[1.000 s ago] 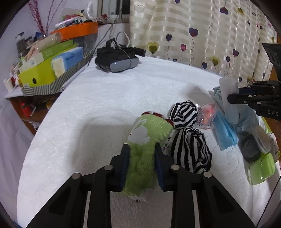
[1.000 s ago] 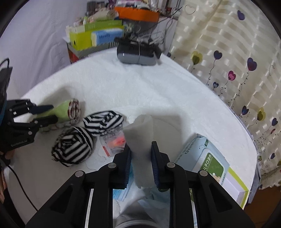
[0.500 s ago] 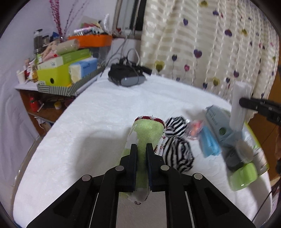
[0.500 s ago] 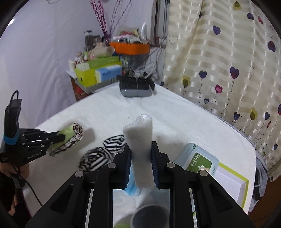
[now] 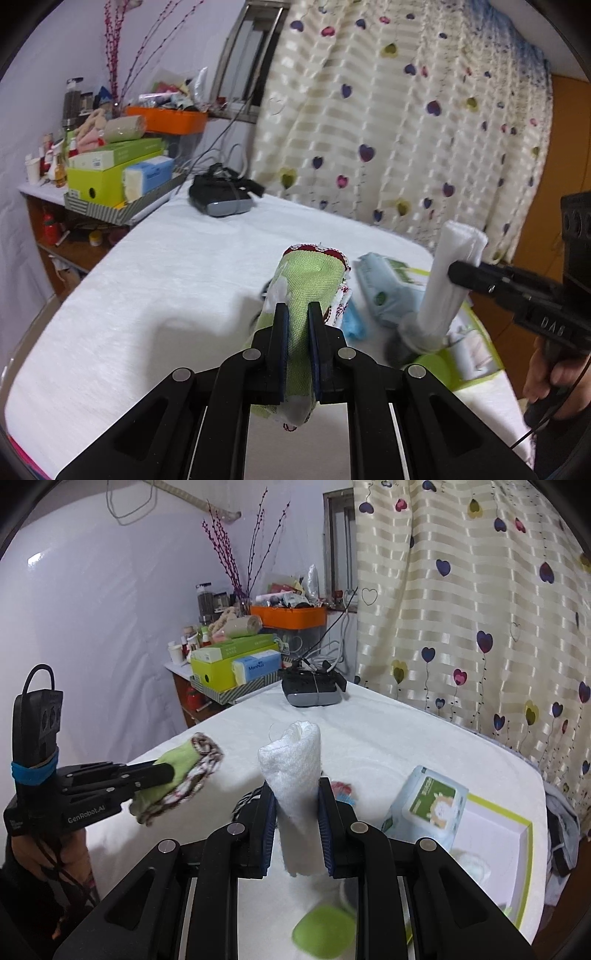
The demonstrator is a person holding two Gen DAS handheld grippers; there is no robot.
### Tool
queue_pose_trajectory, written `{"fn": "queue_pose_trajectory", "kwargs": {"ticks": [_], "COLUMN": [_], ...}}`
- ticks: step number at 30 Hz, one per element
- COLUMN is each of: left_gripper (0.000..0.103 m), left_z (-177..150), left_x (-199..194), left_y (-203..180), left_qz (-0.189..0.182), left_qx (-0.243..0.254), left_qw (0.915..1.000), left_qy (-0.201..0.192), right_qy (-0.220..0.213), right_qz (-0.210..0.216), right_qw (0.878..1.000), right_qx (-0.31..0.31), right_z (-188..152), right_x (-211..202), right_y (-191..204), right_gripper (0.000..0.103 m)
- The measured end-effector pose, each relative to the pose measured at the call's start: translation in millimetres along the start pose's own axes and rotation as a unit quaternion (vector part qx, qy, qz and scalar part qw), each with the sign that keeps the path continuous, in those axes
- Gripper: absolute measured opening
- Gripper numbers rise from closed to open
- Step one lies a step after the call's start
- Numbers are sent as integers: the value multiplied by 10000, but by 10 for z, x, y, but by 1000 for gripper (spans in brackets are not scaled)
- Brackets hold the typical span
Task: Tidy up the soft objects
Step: 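Carry the green towel and white paper roll over the white box with both grippers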
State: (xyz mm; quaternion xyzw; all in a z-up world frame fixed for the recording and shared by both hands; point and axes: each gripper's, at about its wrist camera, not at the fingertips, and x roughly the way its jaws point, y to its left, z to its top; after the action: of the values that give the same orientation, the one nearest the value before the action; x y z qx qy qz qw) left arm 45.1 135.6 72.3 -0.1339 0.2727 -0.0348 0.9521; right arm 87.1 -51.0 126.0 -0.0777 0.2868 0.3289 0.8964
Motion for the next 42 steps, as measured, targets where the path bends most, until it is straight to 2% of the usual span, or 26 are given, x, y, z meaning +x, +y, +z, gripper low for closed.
{"fn": "queue_pose_trajectory", "kwargs": {"ticks": [7, 14, 29, 42], "left_gripper": [9, 10, 10, 10], "left_z": [-84, -145, -164, -234], "left_x": [-176, -225, -176, 15], "left_y": [-298, -573, -876, -1237], "left_qz": [-405, -738, -991, -1284], "left_qx": [87, 264, 472, 681], "left_qw": [9991, 9969, 9939, 9889], "left_qy": [-123, -67, 56, 310], "right_qy": [-142, -260, -360, -324], "right_qz": [-113, -271, -422, -695], "right_qw": [9997, 9988, 9969, 9929], "right_qx": [138, 307, 553, 905], "right_z": [-153, -260, -413, -596], "right_x": [-314, -535, -745, -895], "right_y": [59, 19, -140, -471], "right_gripper": [22, 22, 22, 22]}}
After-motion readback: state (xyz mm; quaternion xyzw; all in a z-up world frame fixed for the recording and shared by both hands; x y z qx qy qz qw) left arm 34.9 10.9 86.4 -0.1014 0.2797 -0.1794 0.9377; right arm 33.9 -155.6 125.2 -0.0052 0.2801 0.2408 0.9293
